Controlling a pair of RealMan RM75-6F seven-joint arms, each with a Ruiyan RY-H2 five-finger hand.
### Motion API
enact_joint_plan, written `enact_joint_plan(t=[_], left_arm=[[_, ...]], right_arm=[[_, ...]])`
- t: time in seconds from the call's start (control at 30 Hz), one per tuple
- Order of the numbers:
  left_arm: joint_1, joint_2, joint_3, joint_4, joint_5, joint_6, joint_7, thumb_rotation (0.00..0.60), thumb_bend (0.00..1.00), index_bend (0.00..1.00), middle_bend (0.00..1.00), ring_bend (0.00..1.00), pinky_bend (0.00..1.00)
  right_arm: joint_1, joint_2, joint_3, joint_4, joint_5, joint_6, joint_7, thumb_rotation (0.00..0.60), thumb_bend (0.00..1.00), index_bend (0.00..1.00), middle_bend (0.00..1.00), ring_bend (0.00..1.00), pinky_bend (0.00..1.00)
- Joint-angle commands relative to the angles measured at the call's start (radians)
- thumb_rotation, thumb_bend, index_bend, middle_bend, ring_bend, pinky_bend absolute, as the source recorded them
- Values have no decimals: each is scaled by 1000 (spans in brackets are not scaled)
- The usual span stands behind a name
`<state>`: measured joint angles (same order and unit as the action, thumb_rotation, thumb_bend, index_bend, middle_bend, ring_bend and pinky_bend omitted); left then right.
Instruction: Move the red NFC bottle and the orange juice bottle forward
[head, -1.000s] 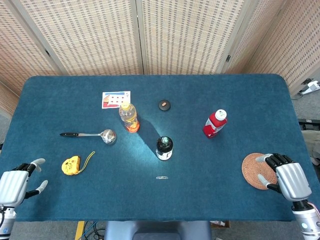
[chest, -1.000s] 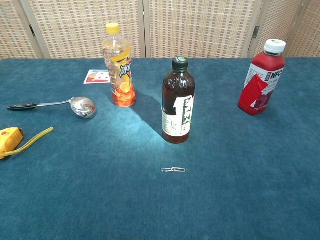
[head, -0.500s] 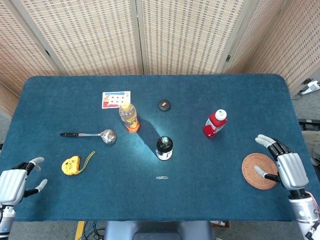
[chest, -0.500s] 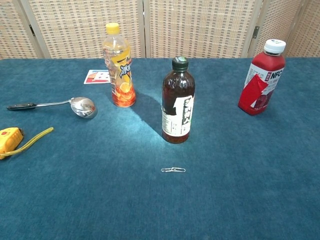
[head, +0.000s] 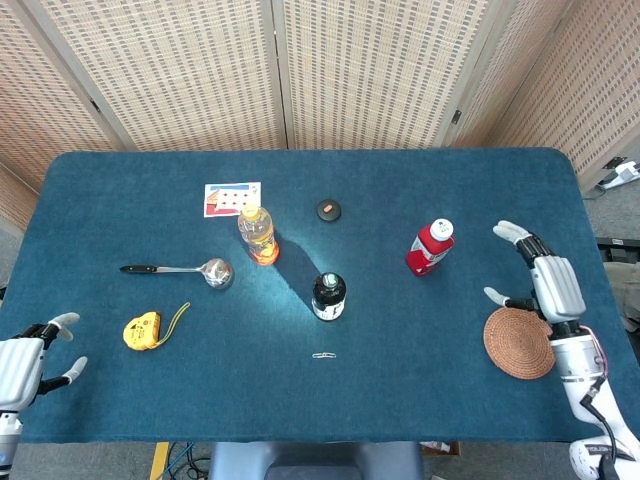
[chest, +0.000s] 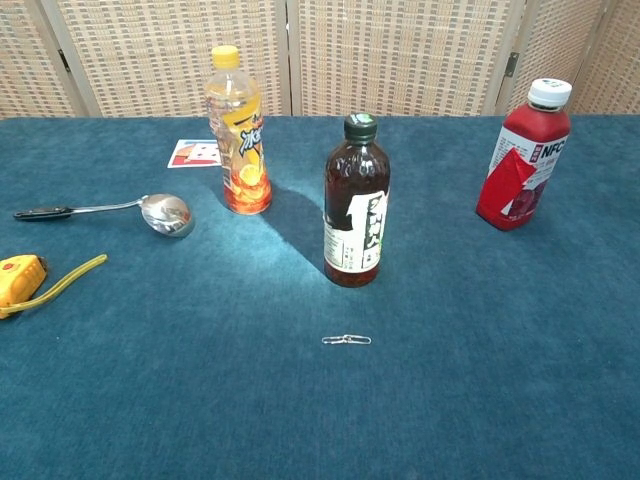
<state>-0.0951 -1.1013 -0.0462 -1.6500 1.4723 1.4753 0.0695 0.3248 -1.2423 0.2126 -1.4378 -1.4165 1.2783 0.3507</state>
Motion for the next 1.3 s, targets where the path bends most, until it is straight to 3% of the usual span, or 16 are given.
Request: enact_joint_plan(t=[0.03,0.3,0.5,0.83,1.3], left_arm=[[1,3,-2,0,-6,0,-4,600,218,504,470,408,563],[-2,3,-5,2,-18,-12,-13,600,218,505,470,408,563],[-3,4,-8,6,-28,-18,-19,600,218,505,470,408,563],[0,11,-13,9,-39,-17,-32,600,218,505,470,408,563],[0,10,-17,24,-56,-28,-39,600,218,505,470,408,563]], right_arm=[[40,-24,28,54,59,-70,-6,600,122,180,150,126,312],[122,-91,49,194,104,-193,51,600,116,133,95,85,285],[182,-131,44,295,87,-280,162,600,116,126,86,75,280],[258,-164,2,396,19,-395,367,600,116,127,94,75,280],[344,-205,-60,488,-71,-457,579,600,116,127,130,75,280]])
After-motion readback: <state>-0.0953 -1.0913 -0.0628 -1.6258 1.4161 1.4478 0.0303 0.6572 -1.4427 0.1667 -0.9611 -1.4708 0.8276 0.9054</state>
